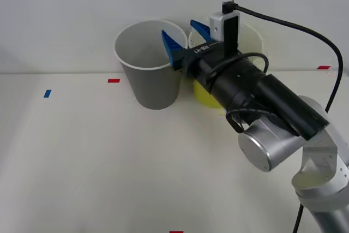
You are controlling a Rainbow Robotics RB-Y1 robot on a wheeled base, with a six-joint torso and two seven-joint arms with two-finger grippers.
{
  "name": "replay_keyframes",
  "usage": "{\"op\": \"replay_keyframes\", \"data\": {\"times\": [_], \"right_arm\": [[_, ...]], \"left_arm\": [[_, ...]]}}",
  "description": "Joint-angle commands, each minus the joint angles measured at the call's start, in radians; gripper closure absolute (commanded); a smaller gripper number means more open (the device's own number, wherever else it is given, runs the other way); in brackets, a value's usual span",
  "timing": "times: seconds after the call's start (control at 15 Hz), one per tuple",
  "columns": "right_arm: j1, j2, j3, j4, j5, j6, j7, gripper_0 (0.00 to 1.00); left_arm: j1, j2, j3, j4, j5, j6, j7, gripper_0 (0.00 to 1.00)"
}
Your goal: Put cans in the gray bin and PET bottles in the light green bin.
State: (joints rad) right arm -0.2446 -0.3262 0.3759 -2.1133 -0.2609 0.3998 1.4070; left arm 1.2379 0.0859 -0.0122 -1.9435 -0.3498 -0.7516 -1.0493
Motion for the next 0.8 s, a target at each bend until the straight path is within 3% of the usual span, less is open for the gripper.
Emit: {"op": "replay_keyframes", "data": {"times": [0.07,0.53,0.8], "right_arm": [[0.142,-0.045,-0.005,-0.063,-0.001,-0.081,-0.020,0.35],[0.363,-0.031,-0.023,-0.065,0.035,-0.171,-0.023,0.35],[0.409,-0.033,-0.023,-0.065,0.046,-0.180,-0.016,0.36]], "left_arm": [[0.000,0.000,0.000,0.000,0.000,0.000,0.000,0.00],[0.000,0.000,0.000,0.000,0.000,0.000,0.000,0.00],[0.000,0.000,0.000,0.000,0.000,0.000,0.000,0.00]]}}
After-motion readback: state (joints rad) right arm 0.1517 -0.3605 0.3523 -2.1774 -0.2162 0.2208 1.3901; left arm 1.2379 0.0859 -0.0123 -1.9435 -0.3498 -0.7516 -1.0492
